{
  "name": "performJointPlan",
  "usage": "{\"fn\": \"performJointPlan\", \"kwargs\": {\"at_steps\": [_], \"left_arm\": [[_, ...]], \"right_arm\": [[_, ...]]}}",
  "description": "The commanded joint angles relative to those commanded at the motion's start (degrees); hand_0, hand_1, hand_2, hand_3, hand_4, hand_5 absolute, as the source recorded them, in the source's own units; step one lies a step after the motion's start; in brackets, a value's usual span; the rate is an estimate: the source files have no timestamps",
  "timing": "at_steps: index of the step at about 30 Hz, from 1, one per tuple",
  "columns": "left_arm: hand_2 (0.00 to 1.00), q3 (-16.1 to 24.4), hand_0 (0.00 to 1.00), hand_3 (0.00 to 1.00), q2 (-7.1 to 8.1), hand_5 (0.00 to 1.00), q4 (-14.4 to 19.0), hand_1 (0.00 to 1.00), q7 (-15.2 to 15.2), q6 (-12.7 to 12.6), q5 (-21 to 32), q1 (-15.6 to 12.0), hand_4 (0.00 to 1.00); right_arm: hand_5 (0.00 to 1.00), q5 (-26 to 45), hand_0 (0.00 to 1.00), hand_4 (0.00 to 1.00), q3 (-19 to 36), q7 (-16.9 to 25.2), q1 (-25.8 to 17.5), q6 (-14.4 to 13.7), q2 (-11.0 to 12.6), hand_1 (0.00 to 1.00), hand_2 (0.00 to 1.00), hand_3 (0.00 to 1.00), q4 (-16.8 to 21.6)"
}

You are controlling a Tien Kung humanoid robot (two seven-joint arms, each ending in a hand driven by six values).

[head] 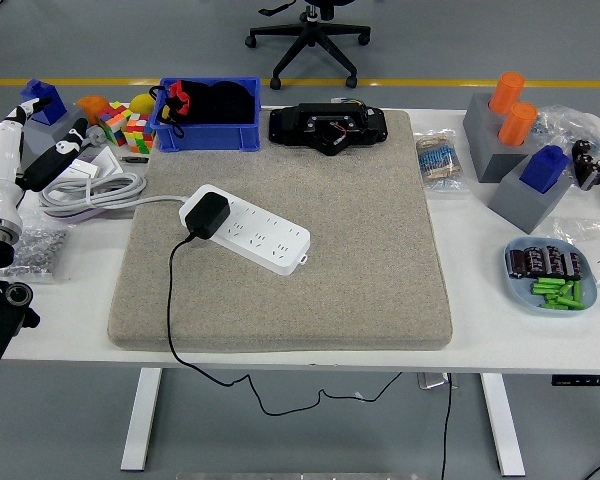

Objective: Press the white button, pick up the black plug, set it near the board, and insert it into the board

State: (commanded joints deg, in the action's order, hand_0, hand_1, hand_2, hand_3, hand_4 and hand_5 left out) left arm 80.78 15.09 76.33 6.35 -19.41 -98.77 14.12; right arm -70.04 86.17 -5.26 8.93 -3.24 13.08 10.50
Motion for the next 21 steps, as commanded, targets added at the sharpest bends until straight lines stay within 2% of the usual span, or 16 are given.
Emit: {"fn": "performJointPlan", "kwargs": {"at_steps": [21], "left_arm": [[0.904,-0.10,0.998,0.860,-0.23,0.680,-0.16,0.971,-0.10,0.23,0.14,1.21,0.761]], "right_arm": [[0.397,0.22,0.627,0.655,-0.48,-0.24,1.14,0.12,0.09,0.602,0.601,0.585,-0.18]]}}
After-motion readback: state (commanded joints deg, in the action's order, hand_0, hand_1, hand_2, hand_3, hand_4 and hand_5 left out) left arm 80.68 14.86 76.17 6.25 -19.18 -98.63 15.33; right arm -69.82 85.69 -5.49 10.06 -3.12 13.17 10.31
